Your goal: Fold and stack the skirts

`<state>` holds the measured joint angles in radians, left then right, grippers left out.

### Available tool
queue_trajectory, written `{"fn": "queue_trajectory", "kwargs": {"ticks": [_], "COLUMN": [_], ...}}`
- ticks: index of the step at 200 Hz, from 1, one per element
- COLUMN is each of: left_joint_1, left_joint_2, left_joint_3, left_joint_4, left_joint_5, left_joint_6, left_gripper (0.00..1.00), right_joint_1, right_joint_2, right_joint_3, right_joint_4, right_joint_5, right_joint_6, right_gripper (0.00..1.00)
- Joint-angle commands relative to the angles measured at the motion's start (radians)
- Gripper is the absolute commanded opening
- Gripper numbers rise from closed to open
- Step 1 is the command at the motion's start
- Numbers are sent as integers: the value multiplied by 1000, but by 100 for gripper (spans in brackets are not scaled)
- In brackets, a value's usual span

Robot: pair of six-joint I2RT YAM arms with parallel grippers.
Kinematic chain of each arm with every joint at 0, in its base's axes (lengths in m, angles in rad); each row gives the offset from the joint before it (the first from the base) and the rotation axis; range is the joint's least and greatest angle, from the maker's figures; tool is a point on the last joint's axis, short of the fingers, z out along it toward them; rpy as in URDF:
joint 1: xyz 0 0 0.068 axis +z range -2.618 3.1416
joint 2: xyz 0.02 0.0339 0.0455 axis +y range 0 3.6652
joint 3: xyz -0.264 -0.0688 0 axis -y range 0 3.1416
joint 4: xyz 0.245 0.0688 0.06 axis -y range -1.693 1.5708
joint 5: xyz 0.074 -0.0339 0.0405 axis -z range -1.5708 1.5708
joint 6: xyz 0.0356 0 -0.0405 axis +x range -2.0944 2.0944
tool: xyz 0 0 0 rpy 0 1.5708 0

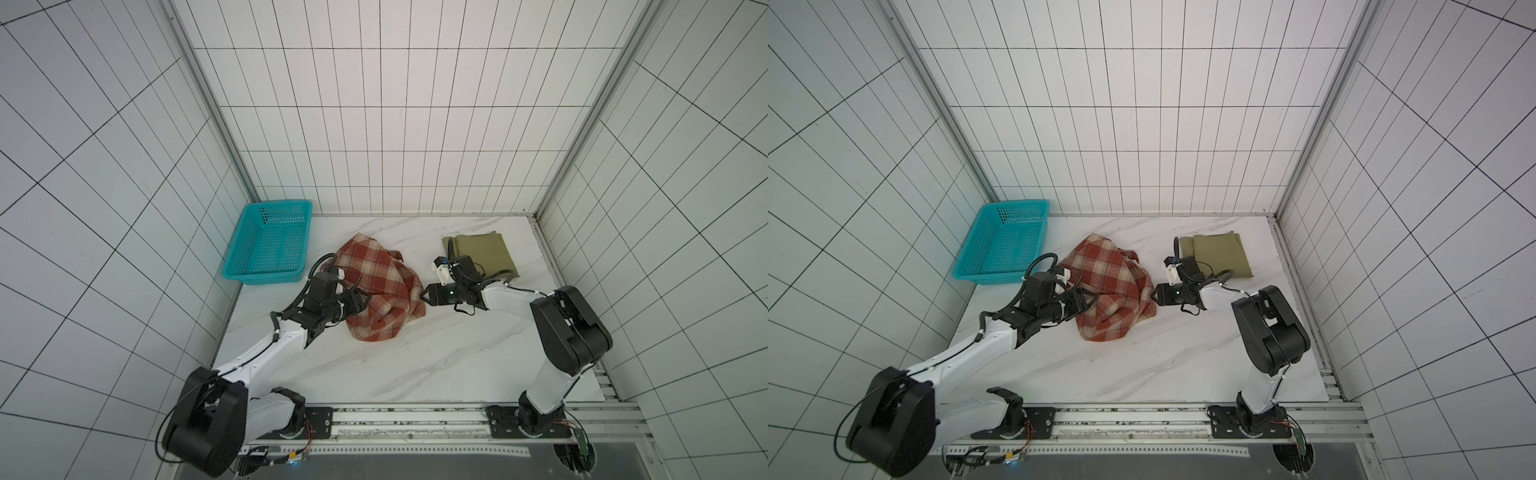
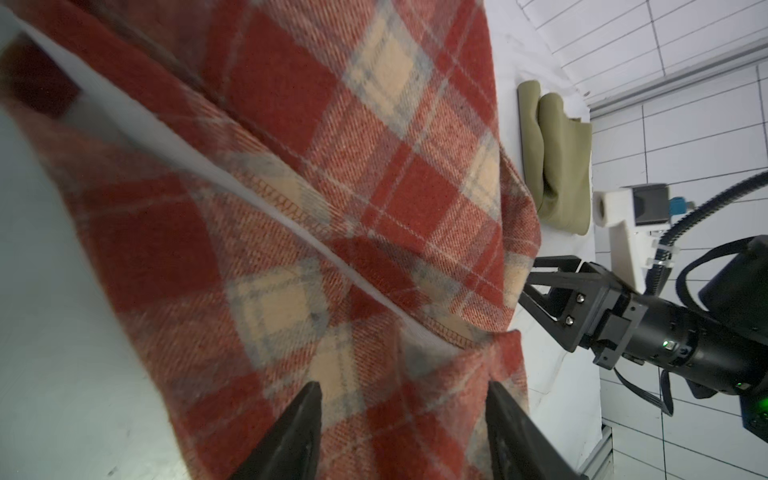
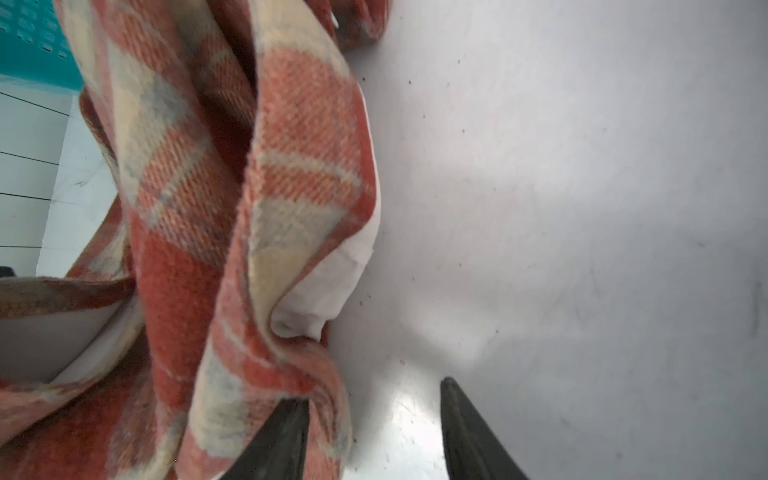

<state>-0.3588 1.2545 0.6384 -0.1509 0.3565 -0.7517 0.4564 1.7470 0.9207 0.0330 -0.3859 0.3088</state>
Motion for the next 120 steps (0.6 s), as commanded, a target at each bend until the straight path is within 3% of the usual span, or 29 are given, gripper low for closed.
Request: {"fn": "queue_trajectory", "kwargs": {"ticks": [1,35,120], "left_joint_1": [0,-6,-23], "left_joint_2": [57,84,124], "left_joint_3": [54,34,26], "left_joint_4": [117,219,179], "left_joint_5": [87,103,142], "left_joint_6": [-6,-47,-21], "left_gripper": [65,67,67], "right_joint_1": [10,10,8], "right_joint_2": [-2,20,-63], "right_joint_3": [102,134,127], "right_joint_4": [30,34,-1], "right_joint_5": [-5,-26,-8], "right_joint_6": [4,6,-24], "right_gripper": [51,51,55]}}
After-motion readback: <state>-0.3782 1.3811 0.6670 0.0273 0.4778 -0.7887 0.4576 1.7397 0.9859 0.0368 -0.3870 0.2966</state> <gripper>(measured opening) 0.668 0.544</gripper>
